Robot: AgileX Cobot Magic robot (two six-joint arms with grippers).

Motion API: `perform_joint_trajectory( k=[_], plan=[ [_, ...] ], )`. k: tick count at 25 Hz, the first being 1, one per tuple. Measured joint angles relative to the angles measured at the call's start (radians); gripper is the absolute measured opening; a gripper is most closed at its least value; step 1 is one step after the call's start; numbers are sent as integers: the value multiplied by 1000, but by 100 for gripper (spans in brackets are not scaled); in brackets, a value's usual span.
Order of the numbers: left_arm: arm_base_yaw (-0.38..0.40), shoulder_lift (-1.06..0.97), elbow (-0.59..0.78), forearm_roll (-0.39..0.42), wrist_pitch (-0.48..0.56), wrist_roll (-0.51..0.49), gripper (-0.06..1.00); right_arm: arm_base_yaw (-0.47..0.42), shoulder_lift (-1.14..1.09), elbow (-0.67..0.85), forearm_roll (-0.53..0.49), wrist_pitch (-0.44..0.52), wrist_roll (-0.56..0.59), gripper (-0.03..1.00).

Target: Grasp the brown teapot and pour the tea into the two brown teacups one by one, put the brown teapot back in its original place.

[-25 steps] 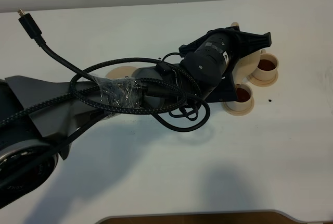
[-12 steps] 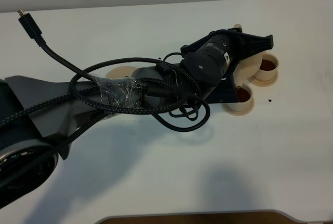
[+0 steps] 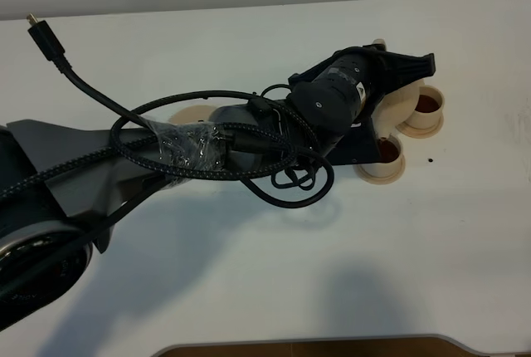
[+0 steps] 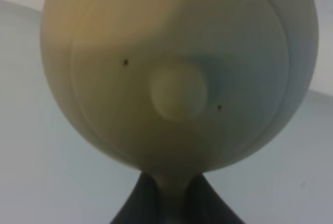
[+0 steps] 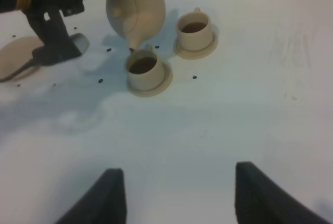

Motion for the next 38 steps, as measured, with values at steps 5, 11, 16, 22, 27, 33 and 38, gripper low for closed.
perform_joint_trajectory(
  k=[5, 11, 16, 22, 27, 33, 38],
  plan=[
    [3, 0, 0, -3, 1, -113, 14, 0, 0, 0, 0, 0, 0, 48],
    [20, 0, 0, -110, 23, -178, 14, 0, 0, 0, 0, 0, 0, 48],
    [44, -34, 0, -274, 33, -180, 14, 0, 0, 0, 0, 0, 0, 48],
    [76, -120, -2, -566, 54, -181, 14, 0, 0, 0, 0, 0, 0, 48],
    [82, -171, -2, -875, 180, -181, 14, 0, 0, 0, 0, 0, 0, 48],
    [111, -222, -3, -1334, 377, -191, 14, 0, 0, 0, 0, 0, 0, 48],
    [142, -229, -3, -1648, 545, -196, 14, 0, 0, 0, 0, 0, 0, 48]
  ],
)
